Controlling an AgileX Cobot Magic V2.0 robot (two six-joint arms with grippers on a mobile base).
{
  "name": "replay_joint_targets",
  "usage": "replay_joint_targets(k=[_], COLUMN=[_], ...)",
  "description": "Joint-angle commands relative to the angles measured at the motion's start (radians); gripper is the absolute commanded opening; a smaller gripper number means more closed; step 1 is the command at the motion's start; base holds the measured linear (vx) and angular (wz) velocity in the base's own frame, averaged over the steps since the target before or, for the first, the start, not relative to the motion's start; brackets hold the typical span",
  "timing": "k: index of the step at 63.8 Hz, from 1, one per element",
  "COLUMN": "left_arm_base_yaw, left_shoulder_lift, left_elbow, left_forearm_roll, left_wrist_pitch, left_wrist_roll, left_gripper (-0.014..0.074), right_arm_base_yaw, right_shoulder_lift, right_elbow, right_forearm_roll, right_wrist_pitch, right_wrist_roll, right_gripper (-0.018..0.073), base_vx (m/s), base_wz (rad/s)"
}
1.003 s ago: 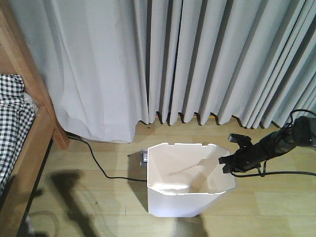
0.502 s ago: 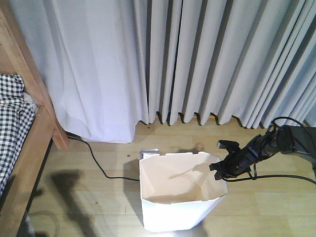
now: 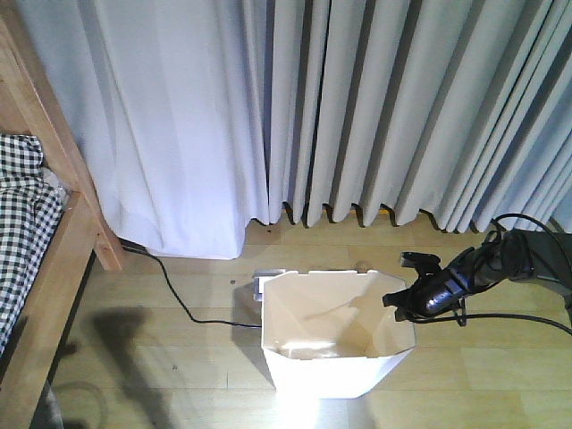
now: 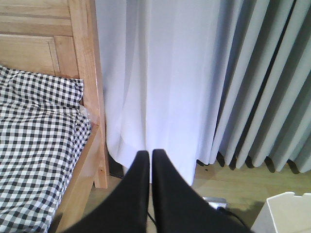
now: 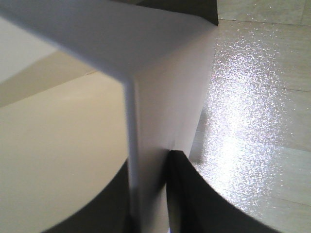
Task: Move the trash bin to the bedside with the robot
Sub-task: 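Set the bin down beside the bed and open the right gripper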
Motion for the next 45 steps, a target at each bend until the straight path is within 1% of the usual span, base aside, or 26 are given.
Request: replay_joint_targets(k=[1,18,24,45], left_arm_base_yaw=[-0.003,-0.003,-0.003,-0.003], left_shoulder_lift=[-0.014,-0.014,-0.014,-0.014], left_elbow=[0.003,0.003,0.003,0.003], left_forearm_roll=[-0.002,-0.002,-0.002,-0.002], left_wrist_pitch=[-0.066,-0.066,-0.066,-0.066], left_wrist_roll=[-0.004,-0.004,-0.004,-0.004], left_gripper=[-0.0006,-0.0006,-0.0006,-0.0006], right_arm_base_yaw=[-0.002,-0.002,-0.002,-0.003], right_shoulder_lift=[-0.064,-0.045,-0.045,-0.045], right_elbow=[-0.019,-0.019,-0.019,-0.019], right_forearm_roll=[0.057,0.057,0.057,0.031], right_wrist_pitch=[0.066,0.049,0.055,0.072], right_wrist_roll=[-0.013,-0.012,-0.006,0.007], right_gripper=[0.0118,0.0182,0.0218,0.0442], base_vx=[0.00,0.00,0.00,0.00], base_wz=[0.00,0.00,0.00,0.00])
